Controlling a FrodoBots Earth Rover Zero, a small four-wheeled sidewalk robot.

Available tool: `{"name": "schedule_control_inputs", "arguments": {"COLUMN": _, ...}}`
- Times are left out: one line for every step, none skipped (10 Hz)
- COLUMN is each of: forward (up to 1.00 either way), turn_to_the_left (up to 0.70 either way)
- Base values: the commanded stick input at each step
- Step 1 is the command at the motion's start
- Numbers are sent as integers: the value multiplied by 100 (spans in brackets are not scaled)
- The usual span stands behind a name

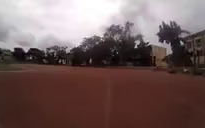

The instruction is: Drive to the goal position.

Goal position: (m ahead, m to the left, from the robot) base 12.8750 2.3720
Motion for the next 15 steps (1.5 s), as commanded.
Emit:
{"name": "schedule_control_inputs", "arguments": {"forward": 70, "turn_to_the_left": 0}}
{"name": "schedule_control_inputs", "arguments": {"forward": 70, "turn_to_the_left": 0}}
{"name": "schedule_control_inputs", "arguments": {"forward": 70, "turn_to_the_left": 0}}
{"name": "schedule_control_inputs", "arguments": {"forward": 70, "turn_to_the_left": 0}}
{"name": "schedule_control_inputs", "arguments": {"forward": 70, "turn_to_the_left": 0}}
{"name": "schedule_control_inputs", "arguments": {"forward": 70, "turn_to_the_left": 0}}
{"name": "schedule_control_inputs", "arguments": {"forward": 70, "turn_to_the_left": 0}}
{"name": "schedule_control_inputs", "arguments": {"forward": 70, "turn_to_the_left": 0}}
{"name": "schedule_control_inputs", "arguments": {"forward": 70, "turn_to_the_left": 0}}
{"name": "schedule_control_inputs", "arguments": {"forward": 70, "turn_to_the_left": 0}}
{"name": "schedule_control_inputs", "arguments": {"forward": 70, "turn_to_the_left": 0}}
{"name": "schedule_control_inputs", "arguments": {"forward": 70, "turn_to_the_left": 0}}
{"name": "schedule_control_inputs", "arguments": {"forward": 70, "turn_to_the_left": 0}}
{"name": "schedule_control_inputs", "arguments": {"forward": 70, "turn_to_the_left": 0}}
{"name": "schedule_control_inputs", "arguments": {"forward": 70, "turn_to_the_left": 0}}
